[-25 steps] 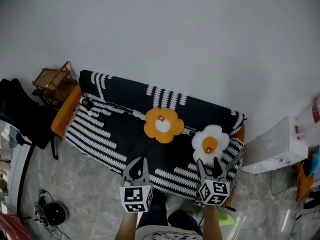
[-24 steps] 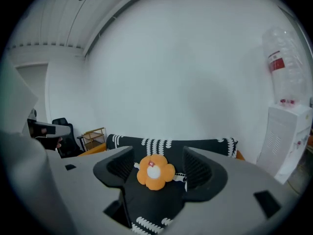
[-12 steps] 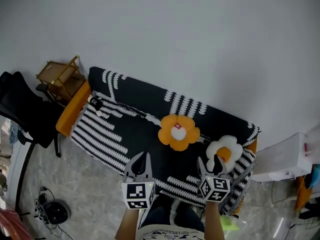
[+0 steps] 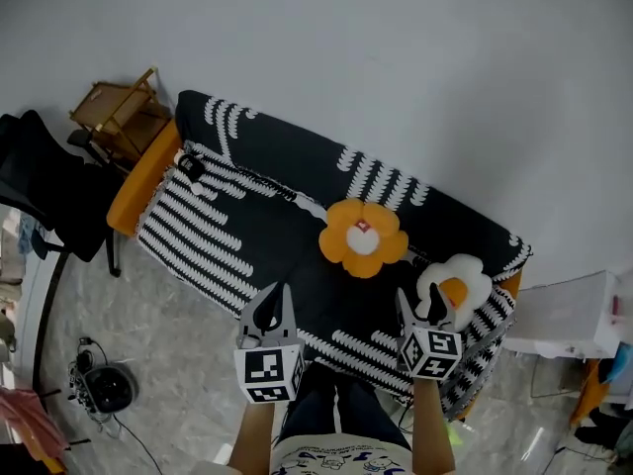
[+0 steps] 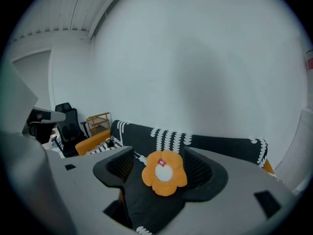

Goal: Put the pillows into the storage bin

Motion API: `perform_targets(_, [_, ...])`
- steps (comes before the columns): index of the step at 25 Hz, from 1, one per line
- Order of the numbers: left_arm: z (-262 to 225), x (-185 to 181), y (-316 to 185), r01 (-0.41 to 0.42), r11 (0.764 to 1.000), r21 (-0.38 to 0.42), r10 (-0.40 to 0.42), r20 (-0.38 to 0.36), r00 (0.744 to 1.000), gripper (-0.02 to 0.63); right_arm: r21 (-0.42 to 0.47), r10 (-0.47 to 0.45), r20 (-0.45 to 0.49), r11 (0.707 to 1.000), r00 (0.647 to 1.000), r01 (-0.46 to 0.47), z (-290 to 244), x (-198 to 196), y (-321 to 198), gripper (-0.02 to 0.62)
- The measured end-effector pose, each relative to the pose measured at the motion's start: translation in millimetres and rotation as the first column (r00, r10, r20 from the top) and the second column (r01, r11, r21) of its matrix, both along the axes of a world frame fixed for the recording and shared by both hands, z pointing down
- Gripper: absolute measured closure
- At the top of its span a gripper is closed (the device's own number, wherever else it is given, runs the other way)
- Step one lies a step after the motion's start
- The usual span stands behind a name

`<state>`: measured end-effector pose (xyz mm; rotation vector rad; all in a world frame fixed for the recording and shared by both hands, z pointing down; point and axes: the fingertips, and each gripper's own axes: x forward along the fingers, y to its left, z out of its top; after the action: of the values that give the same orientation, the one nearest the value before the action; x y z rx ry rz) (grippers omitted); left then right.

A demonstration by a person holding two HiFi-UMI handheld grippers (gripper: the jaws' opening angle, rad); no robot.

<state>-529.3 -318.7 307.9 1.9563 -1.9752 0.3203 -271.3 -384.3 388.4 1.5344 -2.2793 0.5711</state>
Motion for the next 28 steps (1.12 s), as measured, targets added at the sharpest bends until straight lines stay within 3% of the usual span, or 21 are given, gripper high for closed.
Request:
perform_targets(10, [66.8, 17.5, -50.1, 0.082, 0.992, -0.099, -0.082, 0.008, 0.997, 0.592, -0.110, -0.078, -0.024, 0.991, 0.997, 0.075, 97.4, 20.9, -67.5, 0.262])
perform_targets(18, [130.0, 38.2, -91.0, 0.076, 0.982, -0.175, -0.071, 0.033, 0.997, 0.592, -0.179, -0.174, -0.045, 0.970, 0.984, 0.164, 183.9, 27.7, -125.1, 0.262])
perform_targets(28, [211.8, 53.1, -111.8, 0.078, 0.957, -0.279, -0.076, 0.018, 0.997, 0.592, -0.274, -0.238, -0.088, 0.939, 0.967, 0.206, 296.4, 30.1, -175.3, 0.253])
